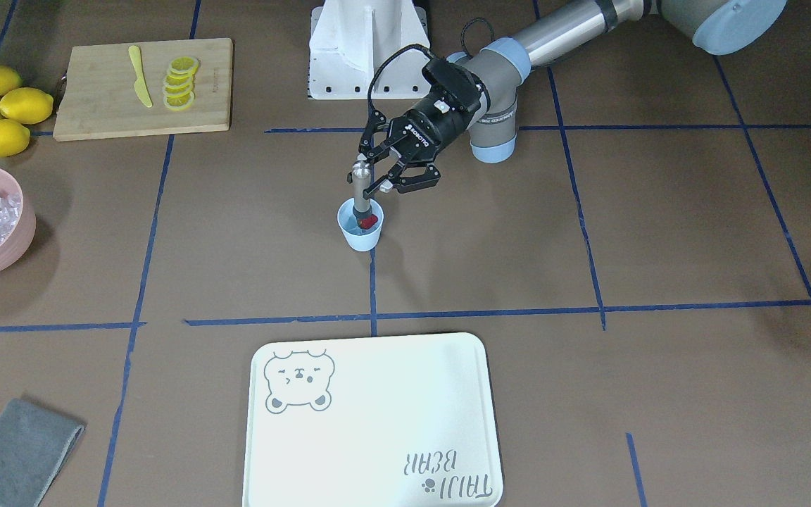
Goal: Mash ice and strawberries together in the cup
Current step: 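Push the pestle down into the cup with the left gripper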
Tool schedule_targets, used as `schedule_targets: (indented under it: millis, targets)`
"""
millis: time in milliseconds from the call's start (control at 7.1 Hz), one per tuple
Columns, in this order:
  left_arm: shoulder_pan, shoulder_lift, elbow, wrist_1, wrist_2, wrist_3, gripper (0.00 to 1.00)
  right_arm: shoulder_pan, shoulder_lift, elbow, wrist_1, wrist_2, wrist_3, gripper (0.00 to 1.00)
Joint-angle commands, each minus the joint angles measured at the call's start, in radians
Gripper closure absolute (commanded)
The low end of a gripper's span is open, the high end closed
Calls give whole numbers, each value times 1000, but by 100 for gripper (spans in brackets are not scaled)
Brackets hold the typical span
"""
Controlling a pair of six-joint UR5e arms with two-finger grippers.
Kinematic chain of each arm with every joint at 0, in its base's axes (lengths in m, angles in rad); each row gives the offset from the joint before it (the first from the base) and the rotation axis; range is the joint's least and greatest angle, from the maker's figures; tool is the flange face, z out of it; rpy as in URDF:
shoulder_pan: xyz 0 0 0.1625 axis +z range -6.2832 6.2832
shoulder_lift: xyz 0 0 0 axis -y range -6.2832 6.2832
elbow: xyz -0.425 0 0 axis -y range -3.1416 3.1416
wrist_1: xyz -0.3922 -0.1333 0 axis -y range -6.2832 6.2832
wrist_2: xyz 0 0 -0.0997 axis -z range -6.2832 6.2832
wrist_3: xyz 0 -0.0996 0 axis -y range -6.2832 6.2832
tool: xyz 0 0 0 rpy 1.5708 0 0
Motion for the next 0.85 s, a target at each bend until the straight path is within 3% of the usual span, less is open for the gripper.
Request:
schedule_targets:
  millis: [0, 704]
  targets:
    - [10, -3, 26, -9, 4, 0, 100, -1, 0, -2, 0, -2, 0, 1]
    - [14, -26, 72, -10, 21, -2, 100, -1, 3, -17, 2, -8, 0, 1]
